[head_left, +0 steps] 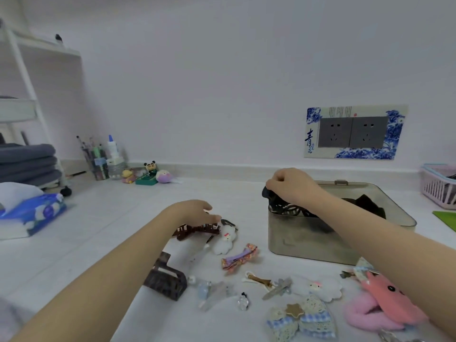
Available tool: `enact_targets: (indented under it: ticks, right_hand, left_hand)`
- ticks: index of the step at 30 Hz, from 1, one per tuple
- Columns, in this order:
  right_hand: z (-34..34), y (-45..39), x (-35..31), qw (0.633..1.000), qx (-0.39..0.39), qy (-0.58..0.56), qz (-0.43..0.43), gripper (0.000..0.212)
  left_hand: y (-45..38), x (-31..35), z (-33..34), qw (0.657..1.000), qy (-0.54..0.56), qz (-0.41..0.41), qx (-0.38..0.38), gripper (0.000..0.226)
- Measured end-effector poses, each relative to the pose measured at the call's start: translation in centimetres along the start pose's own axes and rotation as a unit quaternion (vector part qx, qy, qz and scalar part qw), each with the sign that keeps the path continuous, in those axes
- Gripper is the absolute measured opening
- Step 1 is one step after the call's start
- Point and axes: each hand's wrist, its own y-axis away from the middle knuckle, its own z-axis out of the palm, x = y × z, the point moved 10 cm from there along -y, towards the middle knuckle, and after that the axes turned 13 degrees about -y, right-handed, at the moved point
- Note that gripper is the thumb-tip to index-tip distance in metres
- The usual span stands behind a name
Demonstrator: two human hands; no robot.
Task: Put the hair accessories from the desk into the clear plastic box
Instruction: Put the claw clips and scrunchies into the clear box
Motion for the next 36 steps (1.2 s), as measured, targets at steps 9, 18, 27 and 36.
enact_targets:
  ticks: [9,18,27,36]
  right_hand:
    - [0.8,0.1,1.7,0.999,-0.010,-0.046,0.018,0.031]
    - [-1.2,0.8,2.5,0.995,0.027,-0.098,0.025,0.025]
    - [-6.3,2.0,3.8,0.981,0.095,-0.167,0.024,0.019]
    - [-13.4,3.7,8.3,0.965,0.178,-0.186,0.060,0.026]
  left_hand:
    - [-0.2,-1.0,-0.6,0.993,0.107,0.004,0.046,0.037]
    - [1.1,-1.2,-4.0,0.946,0.293,-0.003,0.136,0.010]
    - [5.0,4.1,-12.4,0.887,0.339,0.062,0.307,0.012]
    - [1.5,15.1,-12.1,0.900,0.351,0.155,0.209,0.006]
